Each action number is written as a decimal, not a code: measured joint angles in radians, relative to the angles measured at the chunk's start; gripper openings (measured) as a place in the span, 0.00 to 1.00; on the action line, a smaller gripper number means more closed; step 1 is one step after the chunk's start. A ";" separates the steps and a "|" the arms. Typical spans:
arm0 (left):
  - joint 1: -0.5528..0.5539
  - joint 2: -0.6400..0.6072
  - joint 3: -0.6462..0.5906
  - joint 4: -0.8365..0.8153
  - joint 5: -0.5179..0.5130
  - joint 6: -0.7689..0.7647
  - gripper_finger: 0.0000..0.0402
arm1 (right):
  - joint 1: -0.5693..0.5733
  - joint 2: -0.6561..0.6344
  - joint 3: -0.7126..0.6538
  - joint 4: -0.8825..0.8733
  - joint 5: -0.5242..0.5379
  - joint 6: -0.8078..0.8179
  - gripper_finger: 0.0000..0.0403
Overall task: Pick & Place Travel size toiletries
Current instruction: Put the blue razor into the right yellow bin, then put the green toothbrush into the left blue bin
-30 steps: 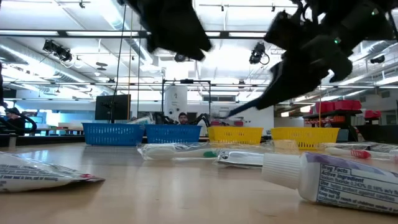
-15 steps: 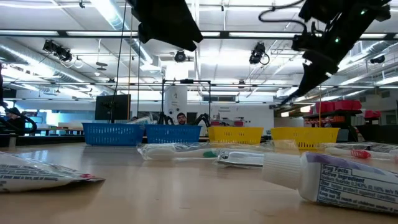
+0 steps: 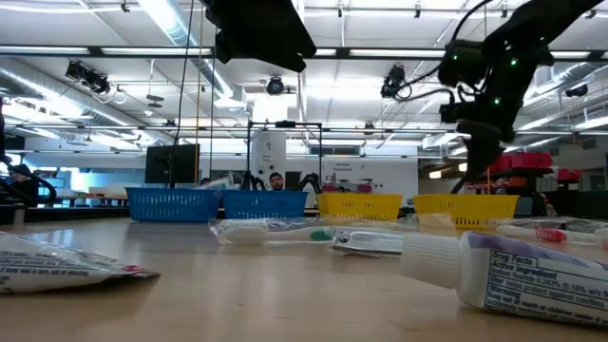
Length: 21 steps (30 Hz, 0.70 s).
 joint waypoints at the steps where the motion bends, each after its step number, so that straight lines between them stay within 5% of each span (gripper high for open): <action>1: 0.000 0.000 0.000 0.000 0.000 0.000 0.40 | -0.009 0.018 0.000 -0.002 -0.021 -0.014 0.13; 7: 0.000 0.000 0.000 0.000 0.000 0.000 0.40 | -0.031 0.099 0.000 0.029 0.000 -0.085 0.18; 21: 0.000 0.000 0.000 0.000 0.001 0.003 0.40 | -0.029 0.108 0.039 0.036 0.182 -0.107 0.54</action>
